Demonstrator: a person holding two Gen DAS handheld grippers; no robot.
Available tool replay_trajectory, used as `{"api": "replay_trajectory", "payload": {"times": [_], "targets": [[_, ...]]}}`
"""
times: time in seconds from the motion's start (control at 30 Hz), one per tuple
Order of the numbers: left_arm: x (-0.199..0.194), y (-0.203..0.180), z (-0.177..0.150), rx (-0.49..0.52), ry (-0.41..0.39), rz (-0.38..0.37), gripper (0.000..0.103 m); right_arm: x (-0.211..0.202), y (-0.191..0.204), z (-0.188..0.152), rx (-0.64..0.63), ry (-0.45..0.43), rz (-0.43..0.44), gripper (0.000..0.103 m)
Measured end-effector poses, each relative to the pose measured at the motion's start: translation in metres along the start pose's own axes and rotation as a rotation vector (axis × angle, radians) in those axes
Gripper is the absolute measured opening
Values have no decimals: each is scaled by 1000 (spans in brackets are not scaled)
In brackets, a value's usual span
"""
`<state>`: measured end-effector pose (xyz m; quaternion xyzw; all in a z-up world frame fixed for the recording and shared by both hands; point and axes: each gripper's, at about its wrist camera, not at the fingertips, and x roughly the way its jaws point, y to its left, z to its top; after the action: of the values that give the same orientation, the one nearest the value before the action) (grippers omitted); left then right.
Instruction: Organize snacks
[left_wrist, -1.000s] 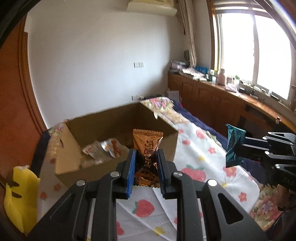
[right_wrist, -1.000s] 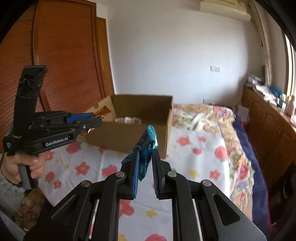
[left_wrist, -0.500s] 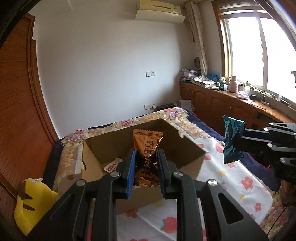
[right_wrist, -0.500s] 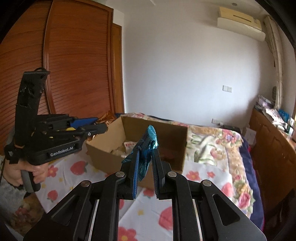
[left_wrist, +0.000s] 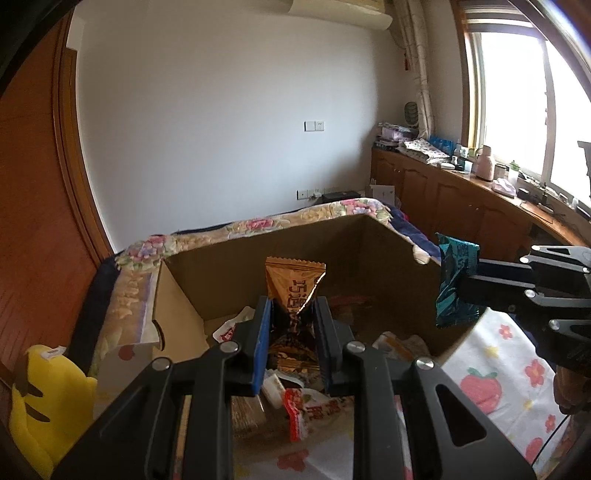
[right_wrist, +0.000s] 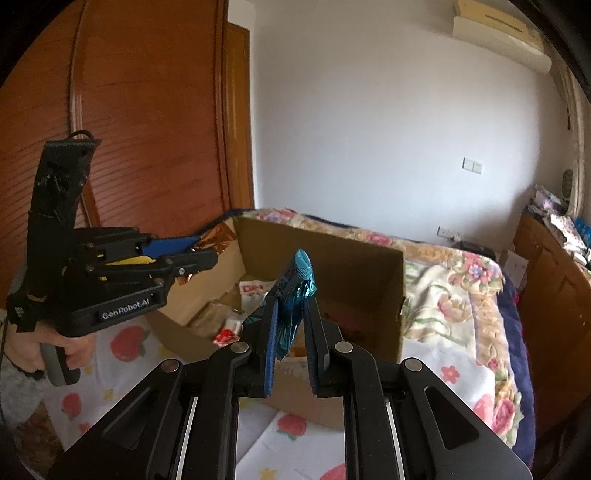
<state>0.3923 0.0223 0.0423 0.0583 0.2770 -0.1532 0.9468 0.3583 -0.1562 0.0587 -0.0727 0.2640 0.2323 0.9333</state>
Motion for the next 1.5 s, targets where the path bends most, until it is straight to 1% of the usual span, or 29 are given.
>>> {"api": "replay_trajectory", "payload": {"times": [0.17,0.33,0.43,0.63,0.73,0.83,0.87,0.93,1.13,1.3,1.5], "targets": [[16,5,-7,-17,11,1,21,31,-4,-4,0,39,1,11],[25,9,-13,-23,20,6,21,47,-2,-8,3,60,8,11],[27,9,-18,-28,23,10,21,52,3,-9,6,71,13,11],[30,12,-21,-28,13,10,24,63,-2,-10,7,78,10,11],[31,17,-21,-42,14,4,25,66,-6,-11,27,79,22,13],[29,18,-20,-39,9,12,25,68,-9,-12,37,75,26,14],[27,18,-19,-39,5,16,25,68,-10,-12,39,75,27,17],[24,18,-18,-42,0,18,26,69,-10,-11,45,77,27,18],[6,11,-14,-29,-12,37,26,53,-8,-10,58,66,13,18],[-26,1,-10,-16,-39,49,26,21,-3,-5,58,38,-4,18],[-69,-14,-12,-1,-73,56,27,-27,12,-4,53,-3,-25,18]]}}
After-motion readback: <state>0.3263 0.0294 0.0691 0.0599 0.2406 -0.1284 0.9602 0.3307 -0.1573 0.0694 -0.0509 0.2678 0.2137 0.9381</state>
